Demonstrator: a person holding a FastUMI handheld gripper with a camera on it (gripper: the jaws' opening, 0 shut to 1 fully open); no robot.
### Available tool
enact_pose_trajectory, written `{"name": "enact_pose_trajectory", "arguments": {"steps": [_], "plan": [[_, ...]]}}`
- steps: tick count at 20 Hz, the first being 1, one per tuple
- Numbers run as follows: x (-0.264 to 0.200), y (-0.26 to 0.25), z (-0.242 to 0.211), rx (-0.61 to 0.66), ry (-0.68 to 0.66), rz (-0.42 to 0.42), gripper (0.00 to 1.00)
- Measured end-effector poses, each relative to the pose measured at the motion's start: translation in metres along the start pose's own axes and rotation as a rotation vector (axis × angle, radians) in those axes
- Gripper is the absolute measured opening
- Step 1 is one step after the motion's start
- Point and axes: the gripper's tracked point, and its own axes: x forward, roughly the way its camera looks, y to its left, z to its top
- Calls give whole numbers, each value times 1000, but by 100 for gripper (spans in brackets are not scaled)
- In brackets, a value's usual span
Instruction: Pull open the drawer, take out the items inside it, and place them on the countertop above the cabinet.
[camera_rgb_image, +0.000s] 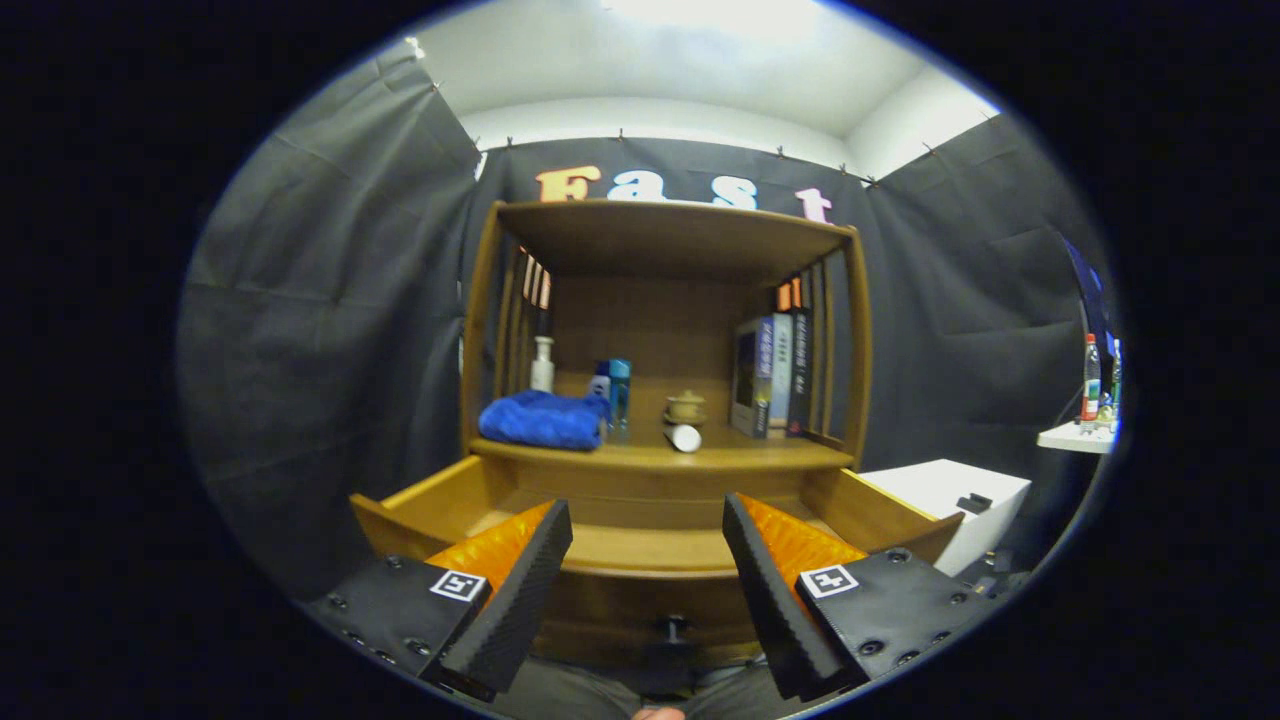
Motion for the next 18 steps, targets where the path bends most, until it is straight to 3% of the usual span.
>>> {"name": "enact_pose_trajectory", "arguments": {"steps": [5,18], "plan": [[6,-2,-59,57,93,27,98],[37,-16,-61,60,94,21,99]]}}
